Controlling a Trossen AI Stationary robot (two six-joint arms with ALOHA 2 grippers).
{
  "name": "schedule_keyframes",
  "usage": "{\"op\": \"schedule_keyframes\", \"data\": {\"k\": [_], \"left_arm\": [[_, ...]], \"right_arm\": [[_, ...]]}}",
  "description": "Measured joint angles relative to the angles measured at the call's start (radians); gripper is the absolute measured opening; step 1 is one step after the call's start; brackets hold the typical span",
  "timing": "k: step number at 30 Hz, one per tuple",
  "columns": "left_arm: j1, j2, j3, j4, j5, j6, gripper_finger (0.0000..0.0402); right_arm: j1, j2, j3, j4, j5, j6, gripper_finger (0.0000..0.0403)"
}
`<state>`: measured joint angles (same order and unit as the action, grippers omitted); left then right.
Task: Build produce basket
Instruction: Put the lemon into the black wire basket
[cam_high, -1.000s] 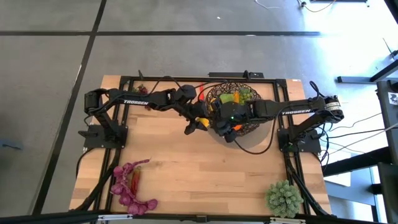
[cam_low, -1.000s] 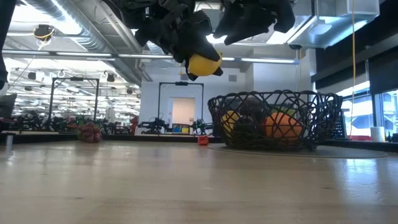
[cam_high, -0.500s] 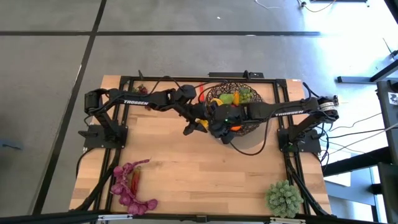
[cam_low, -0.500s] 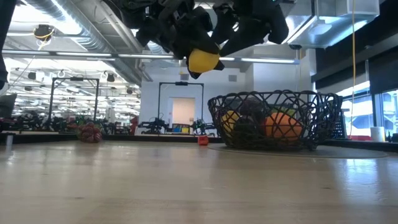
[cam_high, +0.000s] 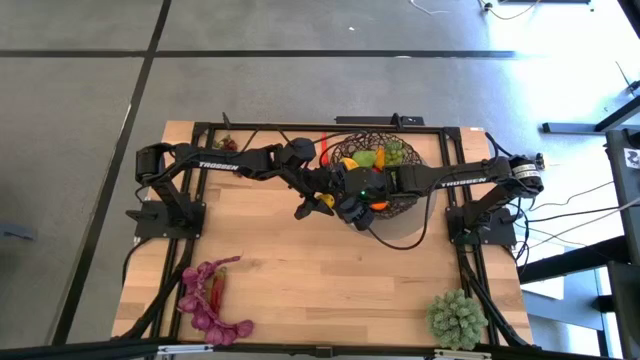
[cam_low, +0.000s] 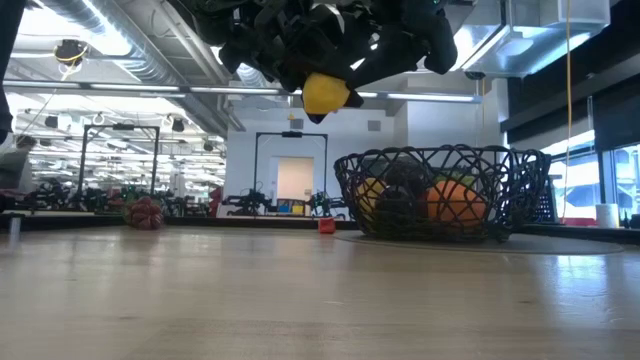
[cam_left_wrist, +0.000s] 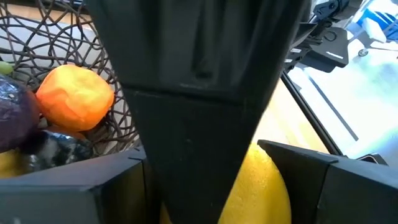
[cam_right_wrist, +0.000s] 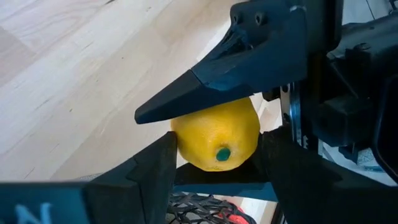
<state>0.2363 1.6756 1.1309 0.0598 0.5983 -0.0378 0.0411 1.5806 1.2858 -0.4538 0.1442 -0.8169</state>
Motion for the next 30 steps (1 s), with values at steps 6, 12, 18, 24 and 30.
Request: {"op": "schedule_keyframes", "data": {"k": [6,12,18,24,30], "left_arm": [[0.000,0.000,0.000,0.001,-0.001,-0.005,0.0203],[0.000,0.000,0.000,0.003,-0.001,-0.005,0.0203],[0.000,0.000,0.000,0.007,-0.001,-0.005,0.0203],[0.000,0.000,0.000,0.006,-0.001,-0.005,0.0204],[0.011,0.000,0.001,-0.041,-0.003,-0.004,0.0204]], "right_arm": [[-0.011,0.002,0.000,0.003,-0.009,-0.003,0.0233],[-0.014,0.023,0.000,0.018,-0.008,-0.007,0.0233],[-0.014,0.030,0.000,0.049,-0.006,-0.007,0.0233],[-0.014,0.030,0.000,0.047,-0.007,-0.001,0.0223],[-0.014,0.030,0.000,0.043,-0.007,0.025,0.0215]]}}
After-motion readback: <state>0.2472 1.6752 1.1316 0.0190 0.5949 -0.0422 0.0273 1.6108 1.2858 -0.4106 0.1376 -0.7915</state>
